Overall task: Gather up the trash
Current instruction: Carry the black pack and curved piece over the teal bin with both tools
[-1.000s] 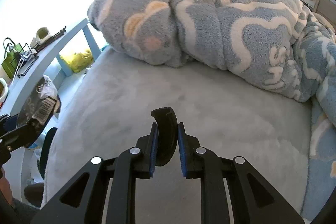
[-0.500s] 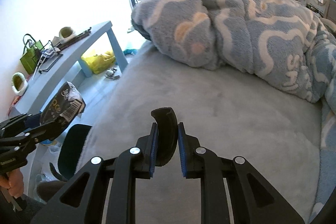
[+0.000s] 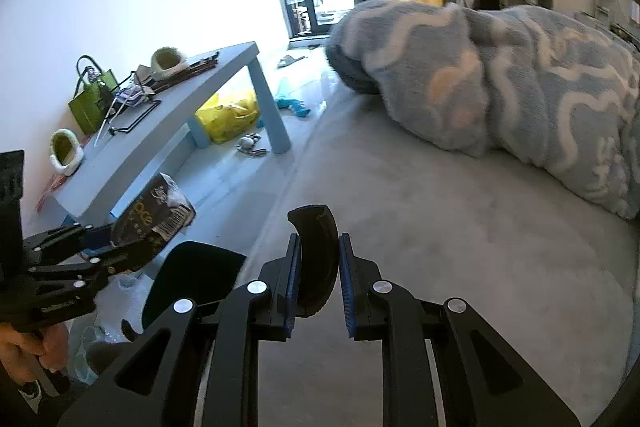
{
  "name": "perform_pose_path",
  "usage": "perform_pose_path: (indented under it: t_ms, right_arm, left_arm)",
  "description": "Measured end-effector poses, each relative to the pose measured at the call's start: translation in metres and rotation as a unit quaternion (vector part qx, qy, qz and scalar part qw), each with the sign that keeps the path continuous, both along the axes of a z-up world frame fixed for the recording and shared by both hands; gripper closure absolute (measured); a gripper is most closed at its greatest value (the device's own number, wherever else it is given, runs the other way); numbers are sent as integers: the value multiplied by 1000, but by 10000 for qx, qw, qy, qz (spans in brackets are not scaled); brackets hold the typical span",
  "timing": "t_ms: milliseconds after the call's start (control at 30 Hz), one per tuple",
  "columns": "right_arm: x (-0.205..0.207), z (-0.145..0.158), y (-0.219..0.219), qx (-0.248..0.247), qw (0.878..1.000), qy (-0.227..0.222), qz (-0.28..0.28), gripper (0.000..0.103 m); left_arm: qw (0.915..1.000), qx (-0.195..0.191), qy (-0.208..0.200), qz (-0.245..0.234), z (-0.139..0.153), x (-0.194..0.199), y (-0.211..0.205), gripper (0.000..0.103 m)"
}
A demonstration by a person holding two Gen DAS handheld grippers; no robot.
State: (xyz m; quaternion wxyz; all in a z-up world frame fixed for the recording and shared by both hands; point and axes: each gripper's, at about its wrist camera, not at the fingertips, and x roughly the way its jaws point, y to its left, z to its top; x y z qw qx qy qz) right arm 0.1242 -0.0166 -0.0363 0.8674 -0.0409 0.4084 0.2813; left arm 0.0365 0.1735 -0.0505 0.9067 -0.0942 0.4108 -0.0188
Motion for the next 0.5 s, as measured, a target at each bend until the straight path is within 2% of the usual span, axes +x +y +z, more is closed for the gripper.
perform_pose_path:
  t_ms: [300, 500]
  right_arm:
    - [-8, 1, 51, 102, 9991, 16, 415, 85]
    - [-16, 0, 84, 172, 9975, 52, 686, 84]
  left_arm:
    - [9990, 55, 356, 256, -24, -8, 42, 52]
    - [9963, 3, 788, 330, -47, -11, 64, 52]
